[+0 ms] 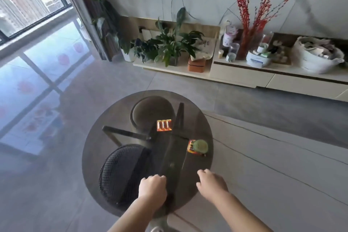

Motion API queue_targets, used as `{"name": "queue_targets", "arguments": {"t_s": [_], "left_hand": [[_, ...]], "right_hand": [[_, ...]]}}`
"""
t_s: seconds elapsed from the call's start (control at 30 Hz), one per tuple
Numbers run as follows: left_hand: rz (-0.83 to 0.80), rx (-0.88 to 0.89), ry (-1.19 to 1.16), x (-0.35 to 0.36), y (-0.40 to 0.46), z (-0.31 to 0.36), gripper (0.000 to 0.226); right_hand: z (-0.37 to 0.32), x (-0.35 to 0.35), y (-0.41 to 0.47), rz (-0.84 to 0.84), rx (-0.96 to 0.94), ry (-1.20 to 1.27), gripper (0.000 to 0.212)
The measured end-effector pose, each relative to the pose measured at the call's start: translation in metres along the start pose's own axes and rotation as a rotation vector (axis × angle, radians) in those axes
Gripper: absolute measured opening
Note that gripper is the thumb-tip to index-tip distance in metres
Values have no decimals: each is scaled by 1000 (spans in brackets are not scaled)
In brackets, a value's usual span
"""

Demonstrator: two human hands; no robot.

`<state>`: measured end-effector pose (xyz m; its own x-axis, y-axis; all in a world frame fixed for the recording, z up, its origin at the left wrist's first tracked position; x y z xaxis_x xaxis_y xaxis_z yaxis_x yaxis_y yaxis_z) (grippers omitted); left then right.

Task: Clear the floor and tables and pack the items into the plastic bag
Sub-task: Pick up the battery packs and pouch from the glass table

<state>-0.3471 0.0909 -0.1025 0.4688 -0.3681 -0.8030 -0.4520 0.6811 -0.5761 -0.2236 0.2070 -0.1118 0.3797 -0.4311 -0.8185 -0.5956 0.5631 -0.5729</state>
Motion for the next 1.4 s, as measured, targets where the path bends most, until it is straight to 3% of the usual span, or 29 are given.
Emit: {"name": "queue_targets", "arguments": {"t_s": [0.4, 0.63, 0.93, 1.2, 1.4], "left_hand": [[-21, 119, -24, -15, 141, 23, 31], [-95, 150, 12, 0, 257, -1, 40], [-52, 146, 34, 16, 385, -27, 62], [-63, 52, 112, 34, 451, -40, 77], [-93, 3, 143, 41, 460, -47, 85]], "right_hand": [[13, 31, 84, -91, 53, 4, 30], [24, 47, 168, -71, 153, 42, 51], [35, 82, 276, -81, 222, 20, 68], [51, 112, 321, -56, 353, 42, 75], [48, 114, 319, -19, 343, 70, 74]]}}
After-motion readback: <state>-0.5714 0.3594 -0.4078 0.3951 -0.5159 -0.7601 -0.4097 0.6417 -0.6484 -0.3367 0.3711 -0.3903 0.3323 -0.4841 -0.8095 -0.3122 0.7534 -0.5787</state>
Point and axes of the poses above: each hand's wrist, its own y-axis towards the middle knuckle, its own x-axis out of the palm, z = x × y, the point moved 10 cm from there along y, towards the middle knuckle, and after that the axes turned 10 degrees about -y, right-handed, at the moved point
